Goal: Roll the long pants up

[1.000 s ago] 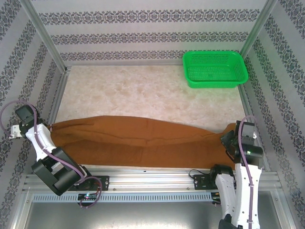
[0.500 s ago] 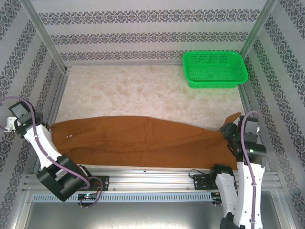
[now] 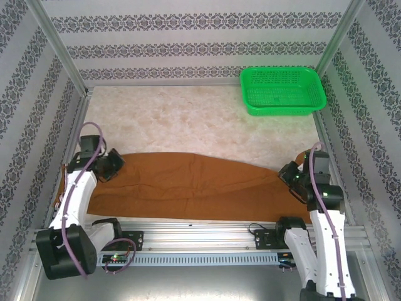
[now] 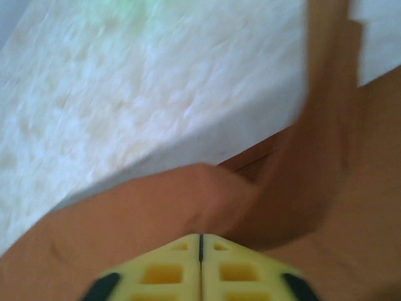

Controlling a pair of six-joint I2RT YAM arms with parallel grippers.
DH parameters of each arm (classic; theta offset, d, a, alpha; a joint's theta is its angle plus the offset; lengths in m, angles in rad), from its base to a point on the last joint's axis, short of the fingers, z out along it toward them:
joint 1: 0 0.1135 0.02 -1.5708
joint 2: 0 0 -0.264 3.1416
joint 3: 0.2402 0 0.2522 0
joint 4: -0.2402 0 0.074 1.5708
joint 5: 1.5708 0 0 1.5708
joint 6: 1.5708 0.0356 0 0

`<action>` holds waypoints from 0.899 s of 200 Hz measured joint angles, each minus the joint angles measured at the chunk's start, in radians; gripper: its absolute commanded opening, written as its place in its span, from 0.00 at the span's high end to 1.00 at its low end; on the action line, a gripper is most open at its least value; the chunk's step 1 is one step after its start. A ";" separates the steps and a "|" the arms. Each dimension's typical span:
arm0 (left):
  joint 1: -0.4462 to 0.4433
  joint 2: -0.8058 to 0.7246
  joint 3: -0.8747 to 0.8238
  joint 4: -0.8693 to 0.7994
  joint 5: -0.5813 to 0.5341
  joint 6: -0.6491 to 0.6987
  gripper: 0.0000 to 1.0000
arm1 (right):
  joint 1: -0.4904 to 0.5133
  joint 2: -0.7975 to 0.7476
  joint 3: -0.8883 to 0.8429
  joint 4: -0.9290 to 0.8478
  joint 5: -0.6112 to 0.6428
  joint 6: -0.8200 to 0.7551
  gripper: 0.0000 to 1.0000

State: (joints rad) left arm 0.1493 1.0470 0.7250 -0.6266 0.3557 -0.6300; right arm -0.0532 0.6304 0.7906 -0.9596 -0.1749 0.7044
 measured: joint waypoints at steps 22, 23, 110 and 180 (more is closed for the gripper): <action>-0.146 -0.018 -0.002 -0.033 0.025 0.030 1.00 | 0.120 0.068 -0.014 0.042 -0.057 -0.001 1.00; -0.152 -0.019 -0.002 -0.033 0.027 0.030 1.00 | 0.136 0.077 -0.014 0.044 -0.061 -0.001 1.00; -0.492 0.269 0.050 -0.100 0.119 0.069 1.00 | 0.717 0.714 0.209 0.097 -0.109 -0.100 1.00; -0.535 0.510 0.147 -0.117 0.160 0.111 1.00 | 0.724 0.949 0.249 0.108 -0.209 -0.116 1.00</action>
State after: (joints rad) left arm -0.3855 1.5570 0.8722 -0.7437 0.5159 -0.5190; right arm 0.6708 1.5791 1.0401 -0.8513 -0.3840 0.5884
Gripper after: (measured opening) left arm 0.050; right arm 0.064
